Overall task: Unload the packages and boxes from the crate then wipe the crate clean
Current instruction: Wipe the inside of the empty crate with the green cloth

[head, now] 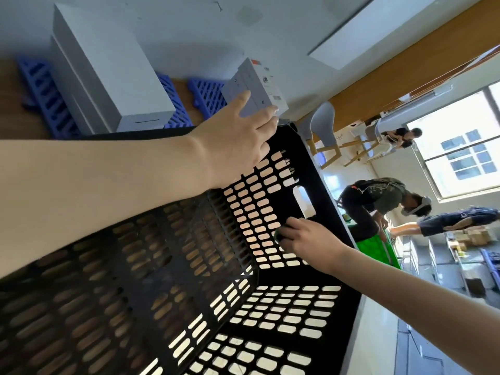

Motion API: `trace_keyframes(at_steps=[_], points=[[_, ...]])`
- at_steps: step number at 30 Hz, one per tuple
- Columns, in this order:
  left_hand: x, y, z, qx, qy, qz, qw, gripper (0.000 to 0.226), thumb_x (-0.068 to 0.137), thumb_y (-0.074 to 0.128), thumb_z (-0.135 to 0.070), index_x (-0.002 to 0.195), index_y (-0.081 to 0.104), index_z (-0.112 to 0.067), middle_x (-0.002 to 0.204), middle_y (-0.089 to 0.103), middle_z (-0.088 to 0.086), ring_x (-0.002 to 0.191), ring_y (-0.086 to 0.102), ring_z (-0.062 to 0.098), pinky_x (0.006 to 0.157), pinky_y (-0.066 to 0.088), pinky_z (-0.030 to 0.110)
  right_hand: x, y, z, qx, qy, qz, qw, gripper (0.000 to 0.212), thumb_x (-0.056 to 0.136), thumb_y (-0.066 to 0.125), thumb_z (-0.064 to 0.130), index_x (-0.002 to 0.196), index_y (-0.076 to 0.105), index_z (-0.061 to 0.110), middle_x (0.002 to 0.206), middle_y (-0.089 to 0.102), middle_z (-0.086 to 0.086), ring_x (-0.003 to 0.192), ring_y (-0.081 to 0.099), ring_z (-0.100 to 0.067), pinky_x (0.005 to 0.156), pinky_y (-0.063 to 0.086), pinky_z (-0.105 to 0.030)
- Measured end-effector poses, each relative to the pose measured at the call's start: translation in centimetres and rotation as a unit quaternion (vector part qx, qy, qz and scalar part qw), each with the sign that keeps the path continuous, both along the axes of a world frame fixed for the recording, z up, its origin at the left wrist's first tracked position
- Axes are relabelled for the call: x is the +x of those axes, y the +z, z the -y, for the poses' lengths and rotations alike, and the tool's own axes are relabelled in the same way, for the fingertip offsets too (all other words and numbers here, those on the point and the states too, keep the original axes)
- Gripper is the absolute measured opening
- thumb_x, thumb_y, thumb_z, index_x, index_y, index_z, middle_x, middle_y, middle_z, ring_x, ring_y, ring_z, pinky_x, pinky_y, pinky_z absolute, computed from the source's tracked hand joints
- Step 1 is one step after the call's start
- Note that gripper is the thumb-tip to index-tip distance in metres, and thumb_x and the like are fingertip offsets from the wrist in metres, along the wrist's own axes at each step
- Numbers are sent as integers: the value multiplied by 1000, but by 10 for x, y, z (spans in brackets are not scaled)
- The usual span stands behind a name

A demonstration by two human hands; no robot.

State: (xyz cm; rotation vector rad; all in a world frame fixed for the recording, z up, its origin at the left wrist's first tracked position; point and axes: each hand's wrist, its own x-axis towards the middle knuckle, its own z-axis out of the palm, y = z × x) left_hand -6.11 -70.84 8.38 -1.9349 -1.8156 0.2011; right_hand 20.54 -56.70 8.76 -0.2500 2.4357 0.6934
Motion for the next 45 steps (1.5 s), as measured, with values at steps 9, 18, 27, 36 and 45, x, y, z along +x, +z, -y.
trace_keyframes(at_steps=[9,18,27,36,45], points=[[0,-1,-4,-5,2,12,1000,48,100,43,-27,144,36,-10,160,10,22,149,7,37,116,14,56,-103,38,-35,60,41,-289,954,17,89,55,3,100,68,7,110,66,-9,98,55,-29,85,50,-37],[2,-10,-5,15,-5,-10,1000,46,102,38,-22,144,35,-6,160,7,24,148,11,38,116,17,55,-105,-43,-36,69,76,-330,938,8,85,63,0,84,70,3,98,69,-13,94,61,-30,85,49,-35],[1,-13,-4,8,-6,-40,999,45,101,38,-20,142,36,-2,159,4,28,147,11,40,116,18,55,-115,-137,-35,6,24,-214,977,22,84,45,1,79,66,5,85,65,-14,76,62,-33,65,54,-37],[2,-10,-3,6,0,-21,1000,44,101,39,-19,142,39,-3,159,3,28,148,9,40,116,17,56,-123,-128,-23,9,22,-150,988,5,68,67,8,67,67,12,76,66,-6,75,63,-25,62,52,-31],[3,-6,0,2,4,-9,1000,46,100,42,-23,143,39,-6,160,3,27,148,8,40,116,16,56,-65,35,-14,37,-20,-314,948,32,88,42,4,106,67,0,120,64,-16,107,58,-36,91,52,-44]])
